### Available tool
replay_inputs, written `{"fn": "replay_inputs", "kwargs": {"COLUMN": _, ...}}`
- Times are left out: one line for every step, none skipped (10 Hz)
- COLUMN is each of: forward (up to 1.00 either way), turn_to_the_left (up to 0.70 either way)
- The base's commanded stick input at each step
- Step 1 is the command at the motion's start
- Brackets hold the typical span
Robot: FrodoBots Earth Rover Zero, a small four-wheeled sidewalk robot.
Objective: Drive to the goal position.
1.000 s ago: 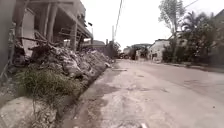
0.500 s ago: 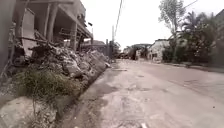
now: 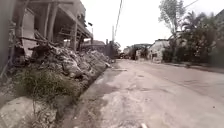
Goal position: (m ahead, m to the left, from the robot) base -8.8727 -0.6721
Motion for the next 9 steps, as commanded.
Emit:
{"fn": "replay_inputs", "kwargs": {"forward": 0.06, "turn_to_the_left": 0.00}}
{"fn": "replay_inputs", "kwargs": {"forward": 0.06, "turn_to_the_left": 0.00}}
{"fn": "replay_inputs", "kwargs": {"forward": 0.06, "turn_to_the_left": 0.00}}
{"fn": "replay_inputs", "kwargs": {"forward": 0.06, "turn_to_the_left": 0.00}}
{"fn": "replay_inputs", "kwargs": {"forward": 0.06, "turn_to_the_left": 0.00}}
{"fn": "replay_inputs", "kwargs": {"forward": 0.06, "turn_to_the_left": 0.00}}
{"fn": "replay_inputs", "kwargs": {"forward": 0.06, "turn_to_the_left": 0.00}}
{"fn": "replay_inputs", "kwargs": {"forward": 0.06, "turn_to_the_left": 0.00}}
{"fn": "replay_inputs", "kwargs": {"forward": 0.06, "turn_to_the_left": 0.00}}
